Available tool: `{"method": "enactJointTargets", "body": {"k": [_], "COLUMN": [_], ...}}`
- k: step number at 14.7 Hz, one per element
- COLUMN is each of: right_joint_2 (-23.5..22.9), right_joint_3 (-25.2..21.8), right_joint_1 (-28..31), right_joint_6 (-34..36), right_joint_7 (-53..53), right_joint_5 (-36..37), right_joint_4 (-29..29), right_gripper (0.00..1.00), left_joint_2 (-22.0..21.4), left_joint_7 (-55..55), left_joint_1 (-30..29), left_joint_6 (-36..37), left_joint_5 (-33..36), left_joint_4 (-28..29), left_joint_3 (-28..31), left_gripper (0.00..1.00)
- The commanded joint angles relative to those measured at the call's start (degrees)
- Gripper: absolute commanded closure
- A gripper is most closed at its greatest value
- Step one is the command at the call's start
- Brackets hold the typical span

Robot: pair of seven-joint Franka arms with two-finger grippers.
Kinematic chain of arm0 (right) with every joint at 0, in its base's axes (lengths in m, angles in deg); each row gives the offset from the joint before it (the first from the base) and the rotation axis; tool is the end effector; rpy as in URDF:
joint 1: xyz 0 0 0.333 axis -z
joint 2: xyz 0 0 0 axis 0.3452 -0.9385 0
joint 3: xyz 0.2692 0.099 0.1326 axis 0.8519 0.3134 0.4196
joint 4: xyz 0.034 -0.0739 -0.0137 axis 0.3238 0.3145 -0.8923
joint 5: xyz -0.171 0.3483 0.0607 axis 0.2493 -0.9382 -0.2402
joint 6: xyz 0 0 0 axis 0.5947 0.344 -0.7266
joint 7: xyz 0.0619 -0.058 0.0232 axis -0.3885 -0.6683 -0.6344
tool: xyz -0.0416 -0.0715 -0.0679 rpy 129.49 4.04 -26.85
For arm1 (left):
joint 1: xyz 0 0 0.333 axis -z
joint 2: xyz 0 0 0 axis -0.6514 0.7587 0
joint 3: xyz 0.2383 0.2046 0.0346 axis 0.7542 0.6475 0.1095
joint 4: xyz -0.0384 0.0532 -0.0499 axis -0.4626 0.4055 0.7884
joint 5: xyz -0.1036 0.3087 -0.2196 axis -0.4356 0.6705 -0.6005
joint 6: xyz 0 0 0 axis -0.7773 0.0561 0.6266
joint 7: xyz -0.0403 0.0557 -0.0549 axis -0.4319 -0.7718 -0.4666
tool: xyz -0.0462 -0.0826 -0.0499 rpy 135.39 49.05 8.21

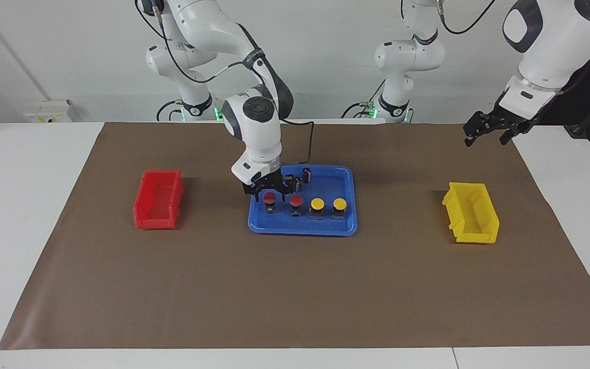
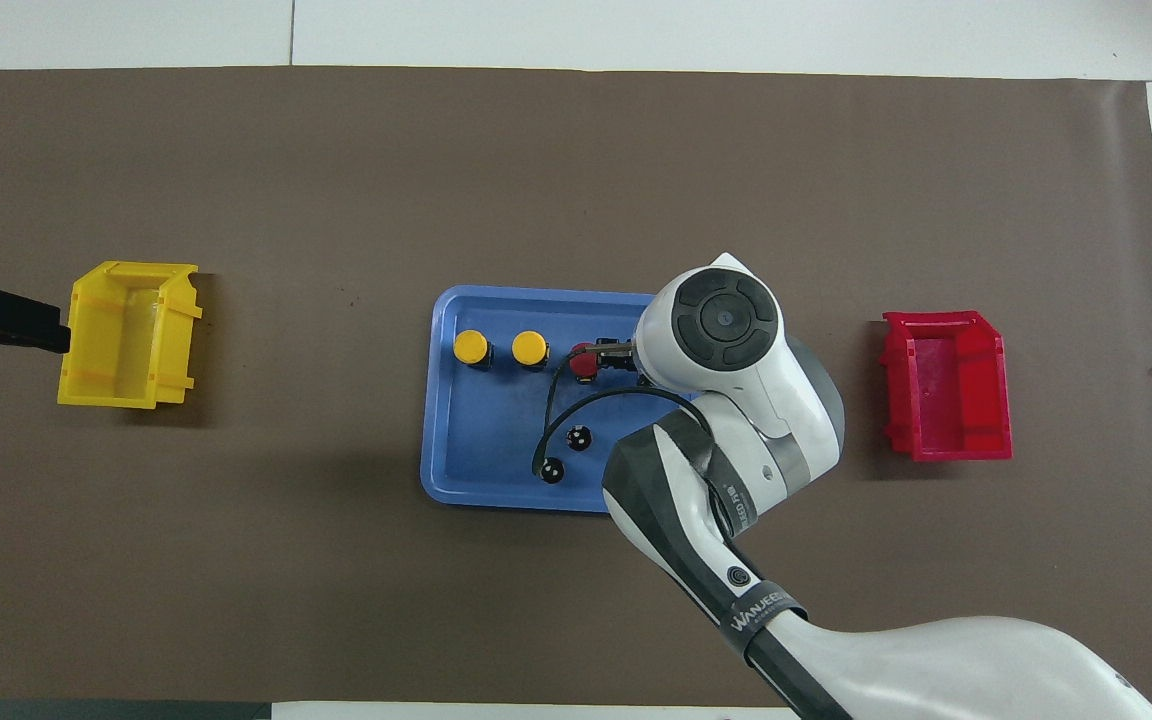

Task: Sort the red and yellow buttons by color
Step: 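Grasp the red button with the right gripper and lift it, then drop the red button into the red bin while the left gripper reaches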

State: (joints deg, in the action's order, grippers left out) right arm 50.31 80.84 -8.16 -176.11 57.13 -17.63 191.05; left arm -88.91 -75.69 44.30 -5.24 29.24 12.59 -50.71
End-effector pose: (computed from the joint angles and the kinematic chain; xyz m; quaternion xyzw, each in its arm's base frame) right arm 0.5314 0.3028 0.3528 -0.9996 0.0157 -0.0212 0.0105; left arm 0.5259 -0.0158 0.5921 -0.9994 0.0235 0.0235 0.0027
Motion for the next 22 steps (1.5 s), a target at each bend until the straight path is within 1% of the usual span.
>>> {"method": "enactJointTargets", "body": {"k": [1,4,5,6,7,8,9,10,12,13,14,16,17,18,20,22], "right_joint_2": [0.8,0.3,-0.1,-0.4,-0.6,-0.8,-0.8,-0.8,0.0,1.6,3.8,10.6,14.0,17.6,24.2,26.9], "right_joint_3": [-0.1,-0.1,-0.1,-0.2,-0.2,-0.2,-0.1,-0.2,-0.4,-0.4,-0.4,-0.4,-0.4,-0.4,-0.4,-0.6], "right_joint_1": [0.0,-0.1,-0.6,-1.1,-0.9,-0.6,-0.6,-0.6,0.6,2.5,4.5,10.1,13.6,17.6,25.9,33.6], "right_joint_6": [-1.4,-1.4,-2.1,-2.2,-2.3,-2.2,-2.2,-1.6,1.1,4.0,6.8,13.9,17.8,19.4,19.6,18.7], "right_joint_7": [0.0,0.3,0.3,0.3,0.1,0.0,0.4,0.4,-0.6,-2.3,-4.8,-12.2,-16.4,-22.0,-33.2,-42.4], "right_joint_5": [0.4,0.4,0.4,0.4,0.4,0.4,0.3,0.3,0.4,0.4,0.3,0.3,0.2,-0.1,-0.7,-0.7], "right_joint_4": [2.3,2.3,2.3,2.4,2.3,1.7,1.3,0.3,-1.9,-3.4,-4.2,-3.1,-1.8,0.6,7.6,12.7], "right_gripper": [0.29,0.38,0.43,0.50,0.59,0.73,0.82,0.88,0.90,0.90,0.90,0.90,0.90,0.90,0.90,0.90], "left_joint_2": [-1.2,-1.2,-1.2,-1.3,-1.2,-1.2,-1.3,-1.2,-1.3,-1.3,-1.7,-3.2,-3.5,-3.0,-0.6,0.6], "left_joint_7": [0.2,0.2,0.3,0.3,0.2,0.1,0.1,0.2,0.1,0.2,0.1,-1.0,-3.2,-6.5,-16.7,-23.6], "left_joint_1": [-0.5,-0.6,-0.6,-0.7,-0.9,-0.9,-0.9,-0.9,-0.9,-0.9,-0.8,0.3,1.8,5.0,10.7,15.6], "left_joint_6": [0.0,0.0,0.0,0.0,0.0,0.0,0.0,0.0,0.3,0.0,-0.7,-6.8,-8.5,-10.3,-14.1,-20.5], "left_joint_5": [0.5,0.5,0.5,0.5,0.5,0.5,0.5,0.5,0.5,0.5,0.5,0.3,0.3,0.2,0.1,-0.5], "left_joint_4": [1.1,1.1,1.1,1.2,1.2,1.1,1.2,1.2,1.1,1.4,2.4,6.6,8.1,8.8,9.6,12.3], "left_joint_3": [-0.4,-0.4,-0.4,-0.4,-0.4,-0.4,-0.4,-0.4,-0.4,-0.4,-0.4,-0.8,-1.1,-1.2,-1.2,-1.2], "left_gripper": [0.00,0.00,0.00,0.00,0.00,0.00,0.00,0.00,0.00,0.00,0.00,0.00,0.00,0.00,0.00,0.00]}}
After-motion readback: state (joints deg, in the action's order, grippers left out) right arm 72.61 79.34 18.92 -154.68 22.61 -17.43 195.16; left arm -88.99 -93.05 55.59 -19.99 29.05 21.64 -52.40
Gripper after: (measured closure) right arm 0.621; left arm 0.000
